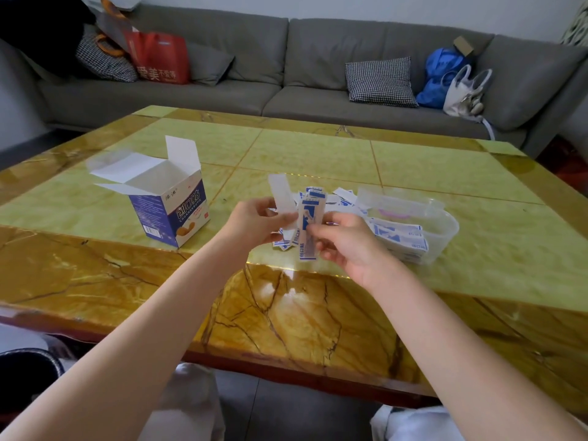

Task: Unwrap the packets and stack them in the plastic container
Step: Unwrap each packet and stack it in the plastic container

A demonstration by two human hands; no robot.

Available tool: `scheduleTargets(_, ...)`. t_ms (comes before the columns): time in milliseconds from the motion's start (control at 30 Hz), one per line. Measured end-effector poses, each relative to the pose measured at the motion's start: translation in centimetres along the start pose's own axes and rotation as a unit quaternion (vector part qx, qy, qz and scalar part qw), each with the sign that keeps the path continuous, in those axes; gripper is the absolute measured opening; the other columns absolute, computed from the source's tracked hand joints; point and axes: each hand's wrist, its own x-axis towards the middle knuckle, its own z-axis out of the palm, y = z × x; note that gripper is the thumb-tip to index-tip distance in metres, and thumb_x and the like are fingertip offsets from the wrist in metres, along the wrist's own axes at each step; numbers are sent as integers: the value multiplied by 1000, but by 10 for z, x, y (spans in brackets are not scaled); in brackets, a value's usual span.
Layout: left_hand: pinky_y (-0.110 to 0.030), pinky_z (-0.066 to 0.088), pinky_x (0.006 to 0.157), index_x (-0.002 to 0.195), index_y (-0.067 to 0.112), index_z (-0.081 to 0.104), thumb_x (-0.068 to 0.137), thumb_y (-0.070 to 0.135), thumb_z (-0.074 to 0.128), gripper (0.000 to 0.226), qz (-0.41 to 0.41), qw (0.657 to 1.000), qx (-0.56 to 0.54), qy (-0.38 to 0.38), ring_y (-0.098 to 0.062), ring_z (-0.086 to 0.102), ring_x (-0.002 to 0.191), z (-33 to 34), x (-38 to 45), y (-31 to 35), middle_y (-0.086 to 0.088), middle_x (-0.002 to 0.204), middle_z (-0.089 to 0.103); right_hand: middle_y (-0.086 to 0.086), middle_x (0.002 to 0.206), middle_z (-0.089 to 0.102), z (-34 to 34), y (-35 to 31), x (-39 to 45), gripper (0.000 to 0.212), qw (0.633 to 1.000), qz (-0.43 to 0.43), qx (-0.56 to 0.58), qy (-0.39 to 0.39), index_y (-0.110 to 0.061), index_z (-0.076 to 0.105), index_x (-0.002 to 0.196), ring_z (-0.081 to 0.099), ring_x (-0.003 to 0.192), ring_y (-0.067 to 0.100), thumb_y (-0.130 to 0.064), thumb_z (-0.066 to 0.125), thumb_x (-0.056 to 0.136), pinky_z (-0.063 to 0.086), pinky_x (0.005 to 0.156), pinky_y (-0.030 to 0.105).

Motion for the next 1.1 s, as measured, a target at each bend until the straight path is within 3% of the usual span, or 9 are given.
scheduleTargets(100,-22,44,60,74,18,55,81,12,66,15,122,970,179,105,-15,53,70,-8,2,-4,4,72,54,4,68,59,-8,-3,2,17,998,-28,4,52,-13,51,94,45,38,5,2,57,87,33,34,17)
scheduleTargets(200,-26,36,72,77,10,54,79,7,64,11,282,849,430,120,-25,49,92,-15,0,-13,-4,92,60,1,66,56,-15,-9,1,14,997,-61,4,41,-14,56,87,42,39,4,0,54,89,29,34,16)
scheduleTargets(367,-31,42,80,81,12,62,77,17,69,10,329,802,495,62,-24,46,98,-20,4,-21,-1,93,62,-4,72,58,-21,-18,-5,13,991,-103,-86,15,-14,63,95,47,47,-1,-7,52,91,31,44,14)
scheduleTargets(500,-21,33,72,89,13,65,82,19,65,9,315,828,461,48,-14,44,90,-20,5,-21,2,94,61,0,93,64,-23,-23,-10,20,983,-134,-127,-4,-9,62,109,53,70,3,-8,50,93,36,59,17)
scheduleTargets(700,-22,50,69,77,17,61,78,10,70,11,145,973,142,109,-10,60,69,-14,2,-6,2,78,66,9,86,62,-18,-14,-6,12,998,-57,0,-2,-8,62,91,47,68,15,-4,51,92,35,52,19)
scheduleTargets(800,-27,55,73,74,16,59,77,5,71,16,91,994,8,56,-13,61,67,-5,-3,0,0,75,67,9,81,63,-11,-9,-5,13,995,1,91,-27,-8,61,83,50,64,17,-1,52,90,37,42,16)
scheduleTargets(867,-23,54,71,74,15,60,78,3,68,15,101,994,40,16,-13,63,69,1,-5,1,-2,77,69,7,79,64,-7,-6,-4,13,995,-7,97,-20,-9,60,82,52,62,15,-1,53,90,37,45,17)
scheduleTargets(1000,-18,50,72,80,17,62,81,7,66,11,95,983,138,-70,-9,64,72,-3,-3,0,-3,86,72,2,84,67,-8,-10,-2,9,979,-155,-107,78,-12,56,94,58,61,6,-5,55,89,41,54,17)
scheduleTargets(1100,-21,49,75,91,17,61,80,11,69,15,96,973,204,-46,-12,64,81,-11,3,-7,-1,93,69,2,91,60,-16,-15,-6,23,832,-291,-461,102,-11,44,114,58,71,20,-12,51,92,45,55,23)
